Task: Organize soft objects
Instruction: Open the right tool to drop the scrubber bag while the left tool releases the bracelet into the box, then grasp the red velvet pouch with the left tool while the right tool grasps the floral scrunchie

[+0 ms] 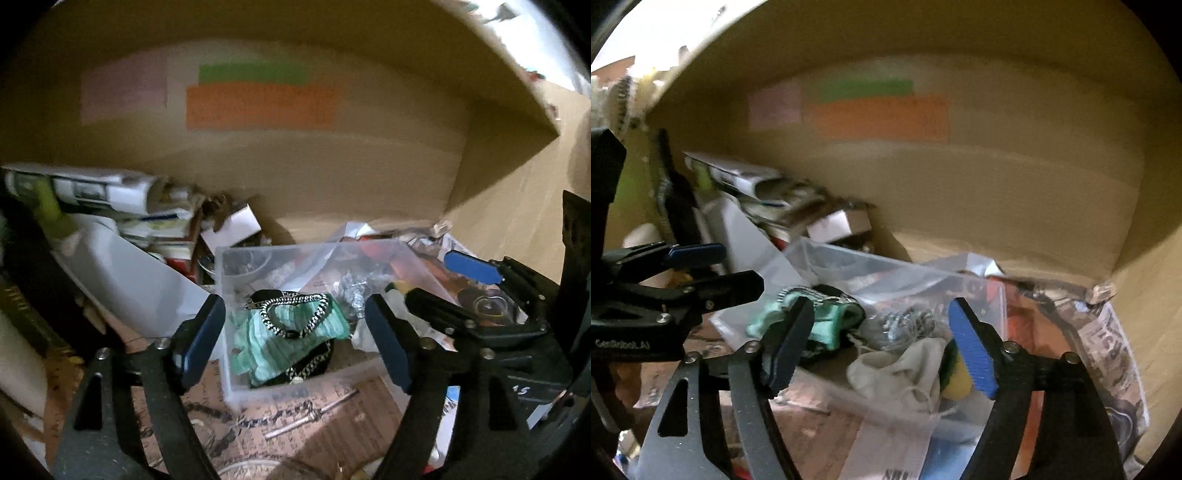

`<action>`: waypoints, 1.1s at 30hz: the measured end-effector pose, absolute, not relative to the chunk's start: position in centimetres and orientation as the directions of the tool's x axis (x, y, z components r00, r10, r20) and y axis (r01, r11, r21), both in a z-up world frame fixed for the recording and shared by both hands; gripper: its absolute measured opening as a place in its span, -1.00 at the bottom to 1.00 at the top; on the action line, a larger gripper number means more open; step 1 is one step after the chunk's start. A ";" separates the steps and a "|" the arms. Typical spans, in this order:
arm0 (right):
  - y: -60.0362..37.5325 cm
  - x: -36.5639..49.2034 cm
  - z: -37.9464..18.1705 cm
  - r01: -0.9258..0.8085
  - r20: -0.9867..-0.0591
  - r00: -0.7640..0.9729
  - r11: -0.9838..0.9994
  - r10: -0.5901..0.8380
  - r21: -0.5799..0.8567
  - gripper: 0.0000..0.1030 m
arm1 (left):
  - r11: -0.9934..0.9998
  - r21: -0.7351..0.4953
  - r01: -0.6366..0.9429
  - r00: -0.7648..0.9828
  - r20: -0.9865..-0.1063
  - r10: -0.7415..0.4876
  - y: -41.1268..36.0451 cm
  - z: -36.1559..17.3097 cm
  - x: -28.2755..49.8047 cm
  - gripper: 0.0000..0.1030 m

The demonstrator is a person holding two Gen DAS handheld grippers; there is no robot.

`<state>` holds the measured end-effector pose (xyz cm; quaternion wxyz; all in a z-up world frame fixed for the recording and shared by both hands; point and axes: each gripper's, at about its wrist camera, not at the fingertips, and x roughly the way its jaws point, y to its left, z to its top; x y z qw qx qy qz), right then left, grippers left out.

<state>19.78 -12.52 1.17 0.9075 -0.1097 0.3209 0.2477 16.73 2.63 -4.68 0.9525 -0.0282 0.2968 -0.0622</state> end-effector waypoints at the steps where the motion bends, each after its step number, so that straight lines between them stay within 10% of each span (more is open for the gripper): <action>1: -12.5 19.1 1.6 -0.528 -0.628 0.675 0.848 0.387 -0.045 0.42 | 0.991 -0.084 0.107 0.822 -0.554 -0.136 2.6 -4.4 15.9 0.59; 33: -17.8 9.0 -5.9 -0.499 -0.794 0.485 0.862 0.367 0.093 0.43 | 0.959 -0.149 0.239 0.653 -0.706 -0.273 -2.3 -12.7 3.7 0.67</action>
